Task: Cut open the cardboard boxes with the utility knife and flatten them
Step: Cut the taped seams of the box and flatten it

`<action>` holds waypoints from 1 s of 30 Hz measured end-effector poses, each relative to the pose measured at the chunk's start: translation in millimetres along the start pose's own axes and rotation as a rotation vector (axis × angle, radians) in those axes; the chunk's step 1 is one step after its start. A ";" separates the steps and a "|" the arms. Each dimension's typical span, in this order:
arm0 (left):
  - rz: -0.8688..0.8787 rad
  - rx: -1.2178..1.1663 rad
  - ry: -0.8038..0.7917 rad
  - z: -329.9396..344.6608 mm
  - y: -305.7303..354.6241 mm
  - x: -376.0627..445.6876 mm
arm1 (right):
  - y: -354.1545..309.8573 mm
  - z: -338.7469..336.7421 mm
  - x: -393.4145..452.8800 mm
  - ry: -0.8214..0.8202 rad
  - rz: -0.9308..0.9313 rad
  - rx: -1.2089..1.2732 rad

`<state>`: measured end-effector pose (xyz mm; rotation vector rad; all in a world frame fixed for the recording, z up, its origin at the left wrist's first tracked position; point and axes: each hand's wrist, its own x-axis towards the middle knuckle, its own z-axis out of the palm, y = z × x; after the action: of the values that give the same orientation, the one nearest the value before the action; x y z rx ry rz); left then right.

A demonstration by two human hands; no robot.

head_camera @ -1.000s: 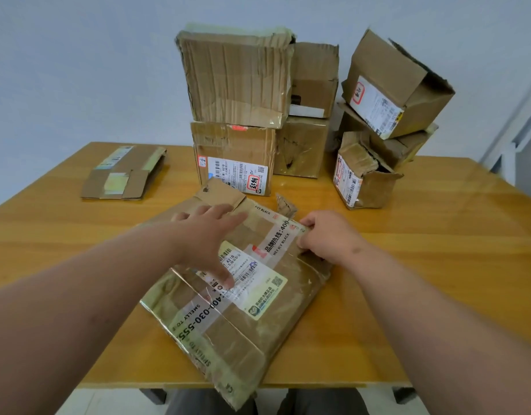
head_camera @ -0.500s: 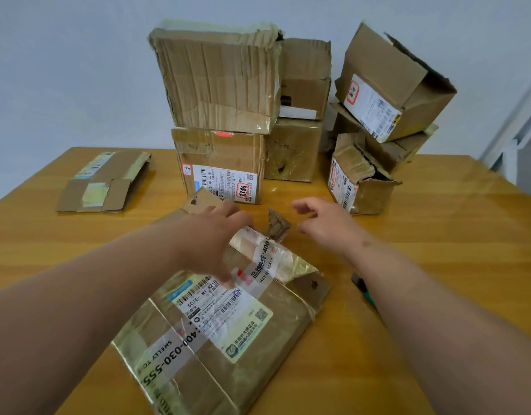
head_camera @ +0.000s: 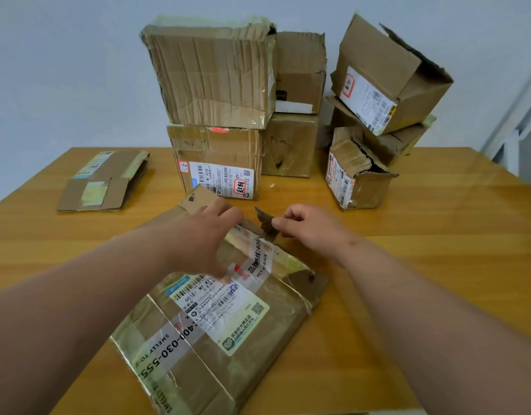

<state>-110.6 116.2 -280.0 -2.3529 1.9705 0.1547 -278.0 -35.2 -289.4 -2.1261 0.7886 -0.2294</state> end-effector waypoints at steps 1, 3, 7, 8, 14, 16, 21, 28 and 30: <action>0.000 0.003 0.003 0.6 -0.4 -0.5 | -1.8 0.8 0.8 0.025 -0.002 -0.023; 0.000 0.007 0.012 1.9 -1.0 -1.7 | -4.7 2.6 4.4 0.060 0.007 -0.044; 0.000 0.033 0.035 2.5 -1.1 -3.5 | -7.0 7.1 16.1 0.071 0.160 0.215; 0.004 0.042 0.040 2.5 -1.0 -3.9 | -7.3 7.4 18.1 0.068 0.202 0.312; 0.008 0.049 0.036 2.4 0.3 -4.9 | -2.9 7.1 18.5 0.058 0.352 0.472; -0.007 0.015 0.014 2.0 1.7 -4.2 | -1.7 8.2 18.3 0.082 0.305 0.318; -0.046 -0.132 -0.113 -2.9 6.4 -2.4 | 1.4 1.6 16.0 0.151 0.204 0.041; -0.114 -0.163 -0.250 -0.2 8.3 4.9 | 4.7 -6.7 6.6 0.193 0.173 0.109; -0.127 -0.118 -0.258 7.1 9.6 7.6 | 0.2 -6.5 5.8 0.295 0.078 -0.062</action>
<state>-118.9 107.9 -287.9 -2.3770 1.7331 0.5507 -276.3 -43.0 -286.1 -2.1413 1.0595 -0.4909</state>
